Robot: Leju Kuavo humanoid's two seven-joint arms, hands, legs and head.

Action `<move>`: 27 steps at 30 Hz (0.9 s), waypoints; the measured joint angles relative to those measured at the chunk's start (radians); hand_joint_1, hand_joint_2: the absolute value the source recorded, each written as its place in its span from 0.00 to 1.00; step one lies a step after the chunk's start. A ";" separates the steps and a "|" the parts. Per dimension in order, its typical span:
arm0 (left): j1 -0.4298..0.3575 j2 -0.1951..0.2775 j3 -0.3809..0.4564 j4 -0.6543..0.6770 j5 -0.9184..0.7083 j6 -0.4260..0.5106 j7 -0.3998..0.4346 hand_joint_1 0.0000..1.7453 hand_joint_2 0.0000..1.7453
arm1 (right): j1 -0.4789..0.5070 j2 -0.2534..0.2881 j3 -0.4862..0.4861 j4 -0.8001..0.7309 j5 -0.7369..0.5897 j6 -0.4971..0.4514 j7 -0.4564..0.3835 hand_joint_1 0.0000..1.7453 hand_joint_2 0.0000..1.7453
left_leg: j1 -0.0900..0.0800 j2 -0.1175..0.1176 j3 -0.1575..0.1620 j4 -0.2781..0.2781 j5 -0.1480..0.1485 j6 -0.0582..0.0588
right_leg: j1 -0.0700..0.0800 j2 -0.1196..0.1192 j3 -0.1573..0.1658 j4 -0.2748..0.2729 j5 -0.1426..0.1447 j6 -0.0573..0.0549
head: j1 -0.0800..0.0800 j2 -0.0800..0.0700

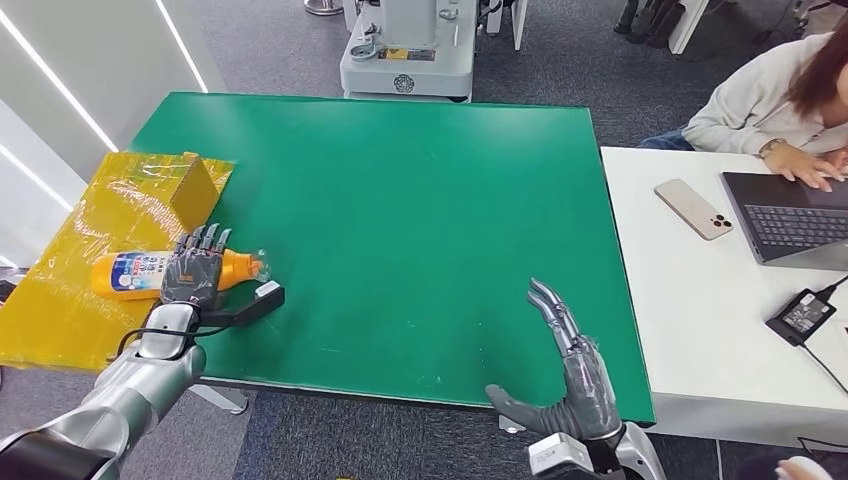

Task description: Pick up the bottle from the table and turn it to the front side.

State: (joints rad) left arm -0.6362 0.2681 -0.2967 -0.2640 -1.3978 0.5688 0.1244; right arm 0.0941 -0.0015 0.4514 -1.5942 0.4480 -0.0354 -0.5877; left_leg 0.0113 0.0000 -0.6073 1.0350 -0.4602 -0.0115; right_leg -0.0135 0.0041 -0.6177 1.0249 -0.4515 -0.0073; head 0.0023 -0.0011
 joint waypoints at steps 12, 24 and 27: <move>0.054 -0.188 0.160 -0.178 0.054 0.100 -0.365 0.00 1.00 | 0.005 0.007 -0.022 0.000 -0.007 -0.017 0.019 0.00 1.00 | -0.001 -0.004 0.000 0.002 0.000 0.000 | -0.001 -0.004 0.001 -0.001 0.000 0.001 | 0.000 0.000; 0.300 -0.469 0.188 -0.617 0.670 -0.008 -0.729 0.00 1.00 | 0.035 0.059 -0.091 -0.014 -0.092 -0.021 0.009 0.00 1.00 | -0.001 -0.001 0.000 0.001 -0.003 0.003 | -0.002 -0.002 0.002 -0.002 -0.001 0.002 | 0.000 0.000; 0.331 -0.472 0.147 -0.661 0.761 -0.057 -0.749 0.00 1.00 | 0.042 0.063 -0.099 -0.018 -0.106 -0.029 0.006 0.00 1.00 | -0.001 -0.001 0.001 0.001 -0.002 0.003 | -0.002 -0.001 0.002 -0.001 -0.001 0.002 | 0.000 0.000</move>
State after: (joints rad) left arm -0.3057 -0.2043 -0.1500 -0.9254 -0.6366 0.5122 -0.6251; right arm 0.1366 0.0614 0.3528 -1.6118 0.3422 -0.0647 -0.5815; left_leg 0.0103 -0.0011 -0.6066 1.0361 -0.4625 -0.0084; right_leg -0.0153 0.0028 -0.6158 1.0235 -0.4520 -0.0057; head 0.0022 -0.0011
